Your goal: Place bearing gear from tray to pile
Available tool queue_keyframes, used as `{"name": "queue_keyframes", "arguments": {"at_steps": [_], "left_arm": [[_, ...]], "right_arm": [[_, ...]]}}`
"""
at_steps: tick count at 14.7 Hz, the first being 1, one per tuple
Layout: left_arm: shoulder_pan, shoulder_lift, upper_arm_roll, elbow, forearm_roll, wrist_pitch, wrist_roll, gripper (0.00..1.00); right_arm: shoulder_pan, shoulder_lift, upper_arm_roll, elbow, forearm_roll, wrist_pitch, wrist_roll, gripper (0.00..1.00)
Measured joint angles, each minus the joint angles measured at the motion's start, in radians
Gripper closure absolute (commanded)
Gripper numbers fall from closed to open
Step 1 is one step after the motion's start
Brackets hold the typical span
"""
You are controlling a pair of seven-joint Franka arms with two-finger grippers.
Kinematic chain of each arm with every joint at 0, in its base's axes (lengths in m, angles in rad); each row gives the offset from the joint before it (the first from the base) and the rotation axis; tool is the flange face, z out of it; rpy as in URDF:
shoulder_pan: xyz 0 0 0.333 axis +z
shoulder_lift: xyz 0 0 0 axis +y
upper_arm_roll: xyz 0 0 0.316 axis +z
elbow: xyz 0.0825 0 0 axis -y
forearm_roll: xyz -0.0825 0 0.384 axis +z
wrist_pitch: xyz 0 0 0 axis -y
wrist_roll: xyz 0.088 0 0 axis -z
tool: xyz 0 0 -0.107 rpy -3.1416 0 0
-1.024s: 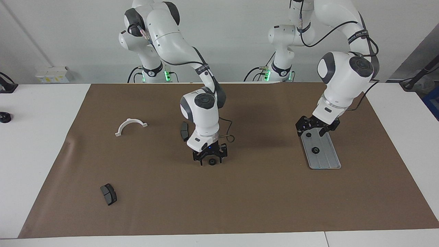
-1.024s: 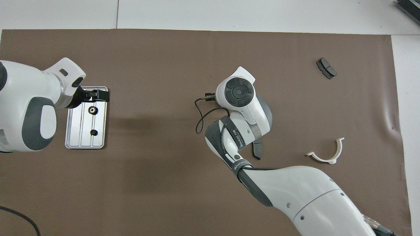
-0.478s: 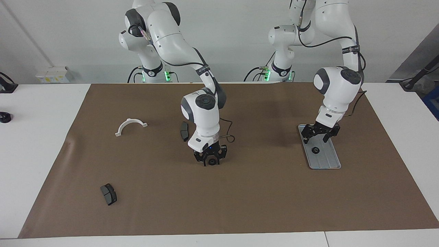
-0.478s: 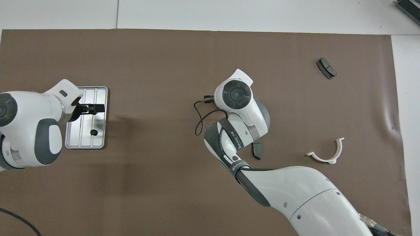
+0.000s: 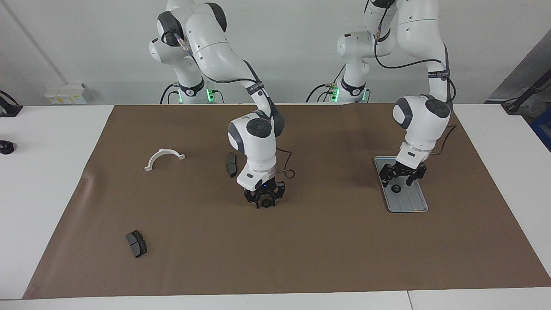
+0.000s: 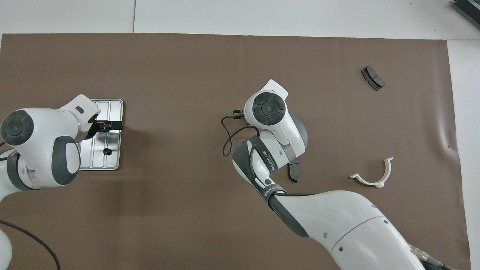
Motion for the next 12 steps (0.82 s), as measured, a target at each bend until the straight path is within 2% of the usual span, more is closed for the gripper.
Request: {"name": "queue_keyframes", "arguments": {"at_steps": [3,5,6,7,8,10,12], "left_arm": [[0.001,0.011,-0.001,0.0,0.0,0.017,0.011,0.12],[0.001,0.011,-0.001,0.0,0.0,0.019,0.02,0.2],[0.001,0.01,-0.001,0.0,0.0,0.02,0.021,0.21],[0.001,0.011,-0.001,0.0,0.0,0.02,0.024,0.23],[0.002,0.011,0.0,0.0,0.0,0.021,0.027,0.26],[0.004,0.011,0.0,0.0,0.0,0.021,0.031,0.33],[0.01,0.011,0.0,0.0,0.0,0.022,0.033,0.49]], "right_arm": [[0.001,-0.001,0.0,0.003,0.0,-0.018,0.0,0.41],[0.002,-0.002,0.0,0.004,0.0,-0.025,0.0,0.41],[0.002,-0.002,0.0,0.004,0.0,-0.025,0.0,0.46],[0.002,-0.002,0.0,0.004,0.0,-0.025,0.0,0.66],[0.002,-0.002,0.0,0.004,0.0,-0.025,0.0,1.0],[0.001,-0.006,0.0,0.004,0.0,-0.03,0.0,1.0],[0.001,-0.006,0.0,0.004,0.0,-0.03,0.0,1.0]]}}
